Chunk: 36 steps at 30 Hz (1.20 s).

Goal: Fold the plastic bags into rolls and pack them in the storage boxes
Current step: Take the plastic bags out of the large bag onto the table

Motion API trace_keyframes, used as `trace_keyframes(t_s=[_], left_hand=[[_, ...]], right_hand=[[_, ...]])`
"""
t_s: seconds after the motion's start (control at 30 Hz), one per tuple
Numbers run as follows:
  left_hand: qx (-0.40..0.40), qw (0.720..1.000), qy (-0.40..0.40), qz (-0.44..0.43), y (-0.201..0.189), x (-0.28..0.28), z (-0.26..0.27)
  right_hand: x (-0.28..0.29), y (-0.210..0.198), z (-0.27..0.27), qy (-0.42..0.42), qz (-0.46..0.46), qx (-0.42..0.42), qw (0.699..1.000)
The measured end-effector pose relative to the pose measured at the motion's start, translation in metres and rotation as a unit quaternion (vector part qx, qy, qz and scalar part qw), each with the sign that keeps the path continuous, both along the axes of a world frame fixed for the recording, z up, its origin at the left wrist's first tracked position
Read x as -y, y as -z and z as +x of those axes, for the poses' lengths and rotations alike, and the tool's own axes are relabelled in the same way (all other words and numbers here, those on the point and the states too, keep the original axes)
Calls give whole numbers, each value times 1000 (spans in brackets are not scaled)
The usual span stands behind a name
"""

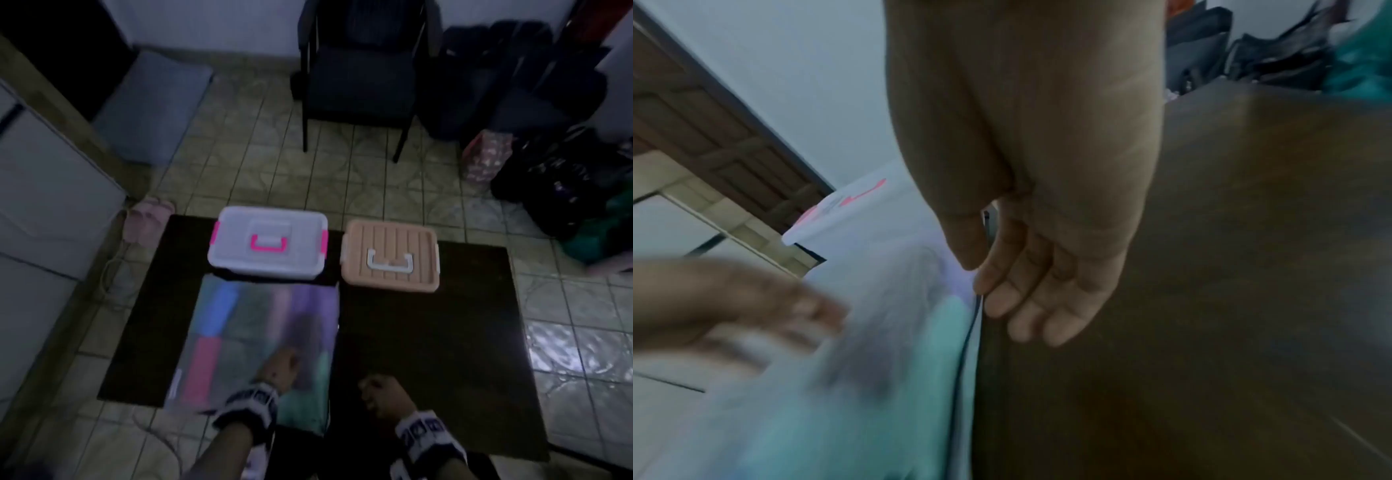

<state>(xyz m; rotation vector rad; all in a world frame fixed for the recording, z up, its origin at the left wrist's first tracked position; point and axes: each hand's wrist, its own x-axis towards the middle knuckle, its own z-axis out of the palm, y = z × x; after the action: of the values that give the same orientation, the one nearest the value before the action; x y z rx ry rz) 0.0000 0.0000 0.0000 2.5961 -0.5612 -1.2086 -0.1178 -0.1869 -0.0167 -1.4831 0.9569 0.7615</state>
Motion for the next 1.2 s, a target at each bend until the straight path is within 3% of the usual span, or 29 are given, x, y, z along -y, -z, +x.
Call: trace_keyframes(t_s=[0.07, 0.2, 0.3, 0.47, 1.0, 1.2], left_hand=[[42, 999, -1, -32, 14, 32, 23], [121, 989, 77, -40, 48, 76, 66], [152, 984, 77, -55, 64, 97, 100], [81, 988, 131, -19, 80, 106, 134], [134, 966, 221, 2, 78, 109, 134], [123, 975, 187, 2, 83, 140, 134]], right_hand=[[11, 25, 15, -8, -24, 23, 999], [22, 70, 56, 12, -81, 85, 993], [24, 93, 87, 42, -98, 137, 985], [22, 122, 133, 56, -115, 207, 970], [26, 141, 145, 159, -78, 236, 955], [24, 139, 142, 206, -41, 246, 946]])
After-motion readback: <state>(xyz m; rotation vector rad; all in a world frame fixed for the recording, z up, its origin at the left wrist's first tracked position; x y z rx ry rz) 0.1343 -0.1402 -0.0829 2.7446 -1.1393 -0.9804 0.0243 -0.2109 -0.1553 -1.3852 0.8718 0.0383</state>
